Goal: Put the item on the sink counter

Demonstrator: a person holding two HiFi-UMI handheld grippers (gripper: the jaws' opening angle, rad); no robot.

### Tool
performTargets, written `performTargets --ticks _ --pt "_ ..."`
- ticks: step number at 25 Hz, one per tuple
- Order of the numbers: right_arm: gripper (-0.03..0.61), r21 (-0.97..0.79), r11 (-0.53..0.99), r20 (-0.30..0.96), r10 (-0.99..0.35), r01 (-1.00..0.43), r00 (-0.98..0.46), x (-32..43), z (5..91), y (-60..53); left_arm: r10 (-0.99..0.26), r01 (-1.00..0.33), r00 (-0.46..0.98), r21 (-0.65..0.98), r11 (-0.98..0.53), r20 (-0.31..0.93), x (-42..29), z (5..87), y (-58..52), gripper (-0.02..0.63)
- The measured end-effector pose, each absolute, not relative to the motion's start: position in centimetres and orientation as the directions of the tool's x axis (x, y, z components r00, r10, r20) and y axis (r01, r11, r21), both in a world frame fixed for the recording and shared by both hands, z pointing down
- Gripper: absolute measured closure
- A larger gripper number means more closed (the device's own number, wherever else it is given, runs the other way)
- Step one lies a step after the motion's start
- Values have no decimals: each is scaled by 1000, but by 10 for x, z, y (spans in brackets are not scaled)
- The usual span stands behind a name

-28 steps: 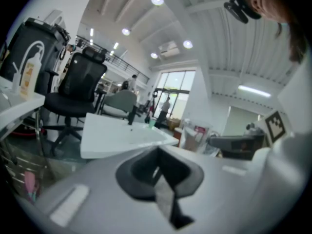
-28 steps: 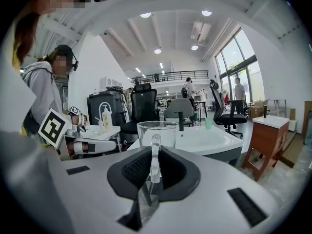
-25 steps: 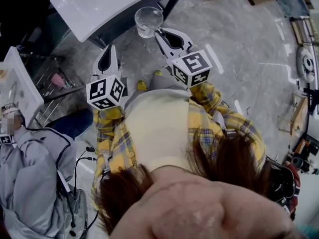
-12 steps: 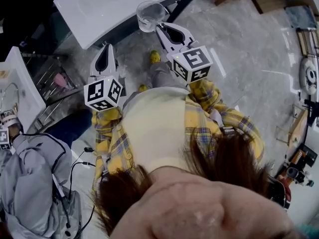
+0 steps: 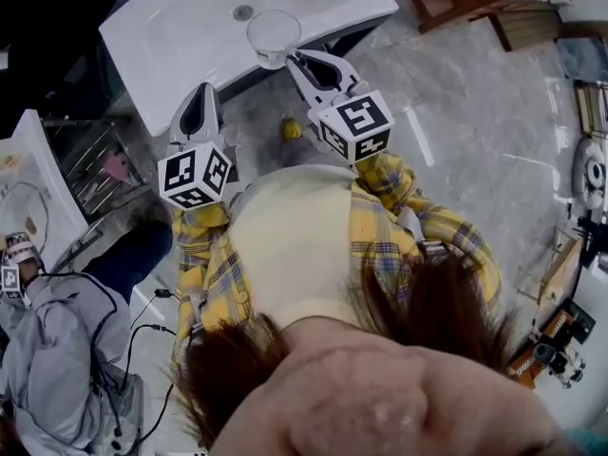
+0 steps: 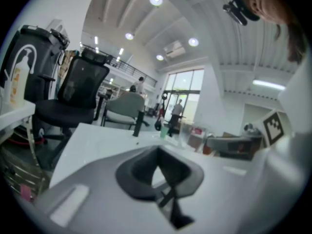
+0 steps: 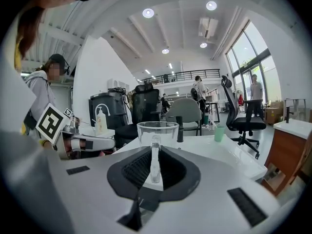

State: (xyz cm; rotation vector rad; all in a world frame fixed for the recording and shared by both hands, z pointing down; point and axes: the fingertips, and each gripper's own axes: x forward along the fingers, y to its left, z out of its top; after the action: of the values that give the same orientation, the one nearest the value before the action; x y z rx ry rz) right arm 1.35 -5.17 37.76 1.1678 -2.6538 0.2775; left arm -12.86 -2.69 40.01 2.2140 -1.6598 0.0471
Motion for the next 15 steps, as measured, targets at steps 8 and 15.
performTargets --ticks 8,15 --pt "543 -78 717 276 -652 -693 -706 29 387 -121 -941 -945 245 274 -178 235 -107 405 -90 609" --pt "543 -65 736 272 -637 -674 -721 44 397 -167 -941 -951 236 257 -172 242 -85 414 -124 609"
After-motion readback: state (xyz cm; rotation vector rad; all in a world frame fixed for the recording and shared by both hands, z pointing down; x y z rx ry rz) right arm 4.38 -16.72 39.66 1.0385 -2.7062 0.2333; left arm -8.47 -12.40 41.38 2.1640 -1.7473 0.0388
